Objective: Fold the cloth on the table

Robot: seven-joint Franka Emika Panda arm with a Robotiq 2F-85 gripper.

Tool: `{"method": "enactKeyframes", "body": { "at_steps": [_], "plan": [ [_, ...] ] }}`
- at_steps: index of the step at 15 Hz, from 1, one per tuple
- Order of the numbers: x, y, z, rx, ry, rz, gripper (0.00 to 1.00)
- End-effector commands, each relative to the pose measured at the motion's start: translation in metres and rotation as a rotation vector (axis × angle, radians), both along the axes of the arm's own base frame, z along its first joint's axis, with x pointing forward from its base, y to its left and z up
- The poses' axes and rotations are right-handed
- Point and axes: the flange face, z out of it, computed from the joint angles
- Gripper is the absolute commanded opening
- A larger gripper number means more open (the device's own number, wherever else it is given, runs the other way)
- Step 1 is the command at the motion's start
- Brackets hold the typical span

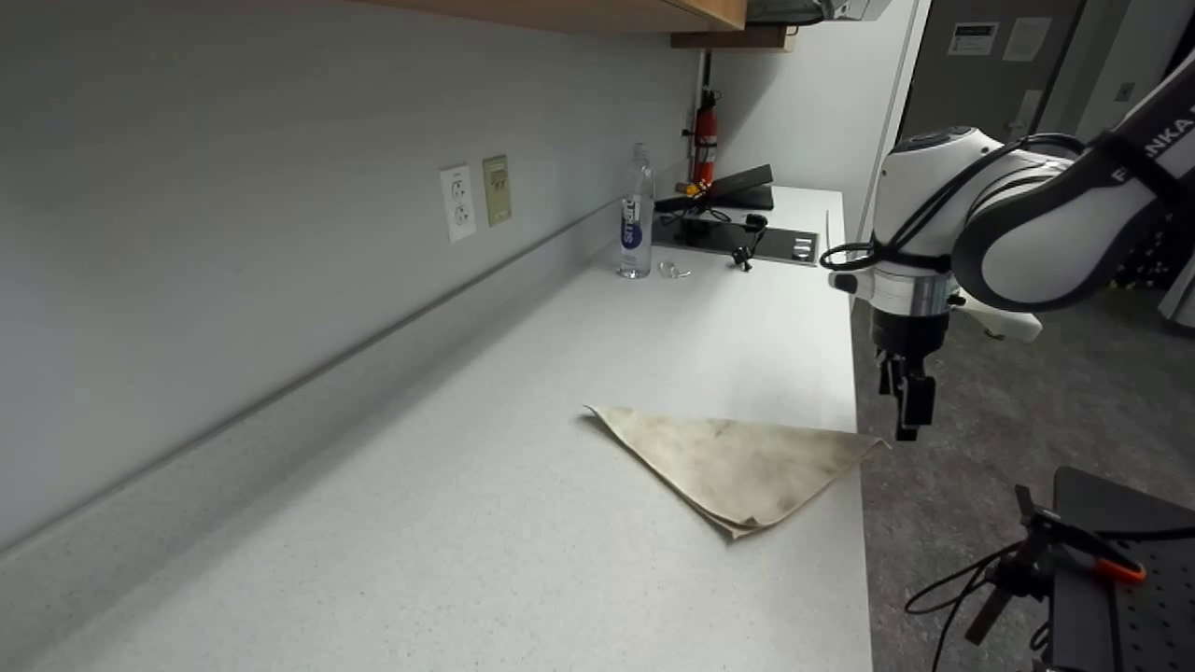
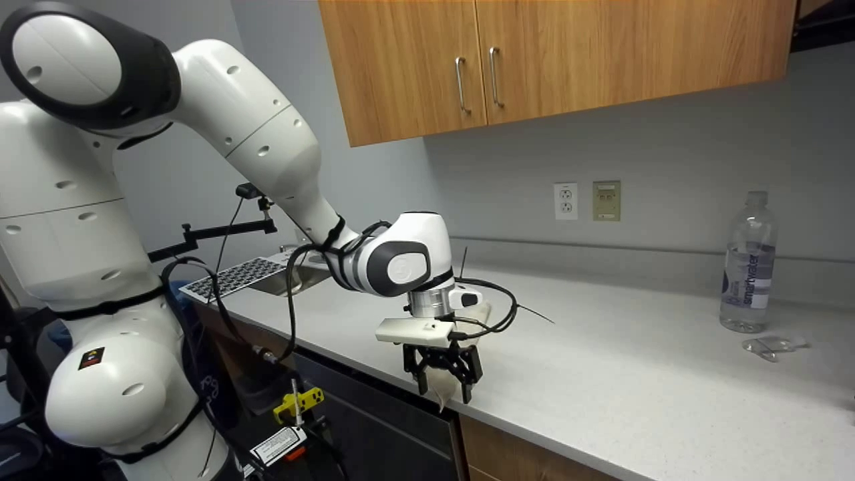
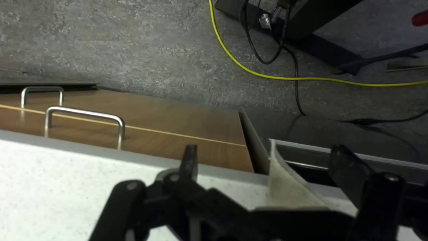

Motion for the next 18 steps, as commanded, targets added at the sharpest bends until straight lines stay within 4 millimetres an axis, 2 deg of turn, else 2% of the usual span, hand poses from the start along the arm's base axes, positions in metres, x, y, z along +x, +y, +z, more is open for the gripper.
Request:
{"method": "enactKeyframes", "body": {
  "at_steps": [1, 5, 6, 7, 8, 11, 18],
  "plan": [
    [0.006, -0.064, -0.007, 0.037, 0.013, 0.009, 1.0],
    [0.008, -0.101, -0.01, 0.075, 0.044, 0.036, 1.0],
    [0.009, -0.052, -0.02, 0.051, 0.046, 0.035, 1.0],
    [0.01, -0.045, -0.018, 0.048, 0.044, 0.024, 1.0],
    [0.005, -0.077, -0.015, 0.055, 0.039, 0.018, 1.0],
    [0.013, -0.041, -0.02, 0.052, 0.044, 0.034, 1.0],
    [0.016, -0.039, -0.021, 0.05, 0.031, 0.046, 1.0]
  ]
}}
